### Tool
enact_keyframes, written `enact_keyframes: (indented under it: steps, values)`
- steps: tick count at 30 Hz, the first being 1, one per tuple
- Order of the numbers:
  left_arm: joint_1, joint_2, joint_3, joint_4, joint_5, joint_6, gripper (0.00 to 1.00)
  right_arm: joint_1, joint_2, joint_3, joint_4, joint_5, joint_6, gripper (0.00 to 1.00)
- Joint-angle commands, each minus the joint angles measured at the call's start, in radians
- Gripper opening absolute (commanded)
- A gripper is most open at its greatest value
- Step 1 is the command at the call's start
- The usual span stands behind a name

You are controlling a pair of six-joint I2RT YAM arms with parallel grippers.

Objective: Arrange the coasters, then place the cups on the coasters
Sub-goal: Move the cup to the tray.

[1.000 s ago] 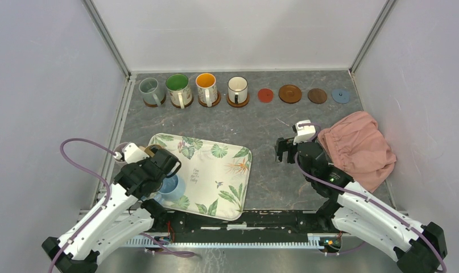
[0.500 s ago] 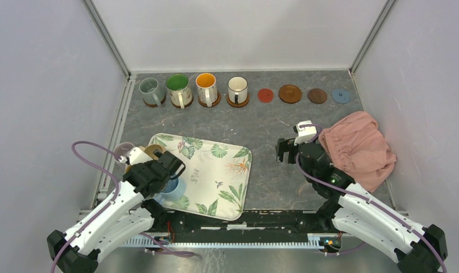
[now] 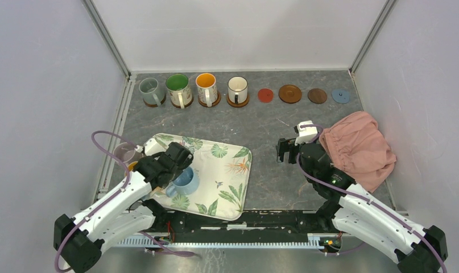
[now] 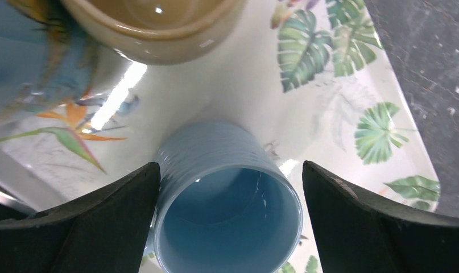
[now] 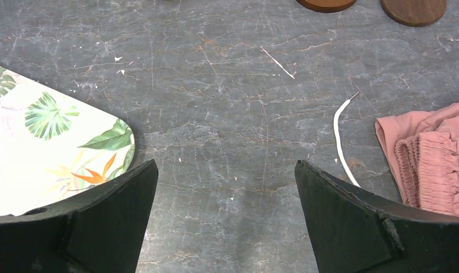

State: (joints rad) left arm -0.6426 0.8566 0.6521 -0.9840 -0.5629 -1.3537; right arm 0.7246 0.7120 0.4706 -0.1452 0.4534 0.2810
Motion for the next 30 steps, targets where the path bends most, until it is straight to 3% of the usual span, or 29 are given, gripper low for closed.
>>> enact_keyframes:
  steps: [1, 30]
  values:
    - [-0.024, 0.030, 0.059, 0.132, 0.069, 0.063, 1.00, -0.002, -0.020, 0.005, 0.009, 0.030, -0.009, 0.98]
    - [-0.329, 0.123, 0.091, 0.076, 0.139, 0.116, 1.00, -0.002, -0.067, 0.017, -0.046, 0.054, 0.003, 0.98]
